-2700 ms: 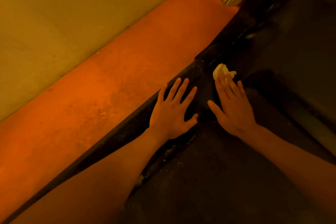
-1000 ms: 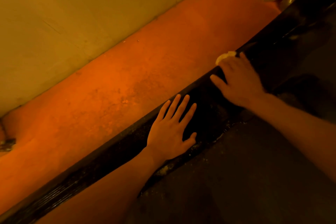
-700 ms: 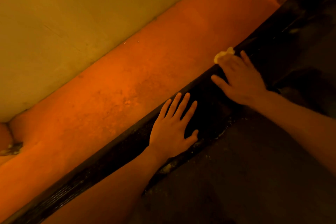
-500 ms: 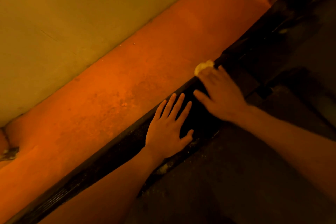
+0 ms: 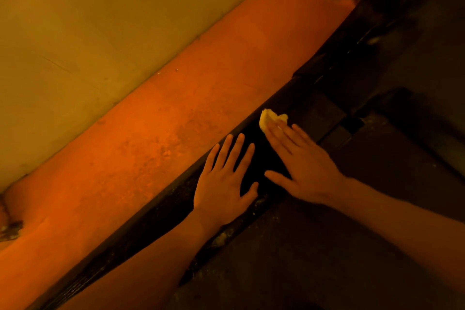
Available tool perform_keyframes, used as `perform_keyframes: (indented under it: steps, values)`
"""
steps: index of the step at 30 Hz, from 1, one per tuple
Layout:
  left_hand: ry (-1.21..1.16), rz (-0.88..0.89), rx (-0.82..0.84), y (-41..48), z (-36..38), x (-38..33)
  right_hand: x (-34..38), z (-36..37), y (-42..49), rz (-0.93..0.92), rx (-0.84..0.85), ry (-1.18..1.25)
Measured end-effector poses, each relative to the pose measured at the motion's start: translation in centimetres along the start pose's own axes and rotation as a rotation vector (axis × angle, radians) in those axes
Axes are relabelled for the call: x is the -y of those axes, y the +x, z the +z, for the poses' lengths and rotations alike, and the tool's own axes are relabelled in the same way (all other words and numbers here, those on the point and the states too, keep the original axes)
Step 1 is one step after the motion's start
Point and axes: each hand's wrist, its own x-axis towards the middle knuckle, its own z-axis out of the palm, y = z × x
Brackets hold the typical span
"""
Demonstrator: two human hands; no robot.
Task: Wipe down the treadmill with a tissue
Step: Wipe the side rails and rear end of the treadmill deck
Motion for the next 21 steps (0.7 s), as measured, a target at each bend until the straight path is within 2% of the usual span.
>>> perform_keyframes:
  steps: [2,6,8,10,13,15,17,21]
  values:
    - [0.014,0.0,0.006,0.0,-0.1,0.0,-1.5,-0.3,-0.3,-0.039,0.005,-0.034]
    - [0.025,-0.002,0.018,0.0,-0.2,0.0,-7.1,-2.8,3.1,0.248,-0.053,-0.043]
    - [0.023,-0.003,0.011,0.0,-0.2,-0.1,-6.9,-2.7,3.5,0.308,-0.054,-0.037]
    - [0.022,-0.003,0.009,0.0,-0.3,-0.1,-4.0,-1.7,2.0,0.258,-0.052,0.015]
    - [0.027,0.006,0.001,-0.1,-0.2,0.0,0.8,0.6,-2.0,0.004,0.017,0.036]
    - [0.031,0.009,0.001,-0.1,-0.3,-0.1,0.4,0.8,-2.6,-0.105,0.036,-0.002]
    - [0.038,0.004,0.003,0.0,-0.3,-0.1,-2.2,0.0,-1.1,-0.012,-0.01,-0.022]
    - [0.04,0.002,0.011,0.0,-0.3,-0.1,-7.0,-1.8,1.4,0.337,-0.097,0.023]
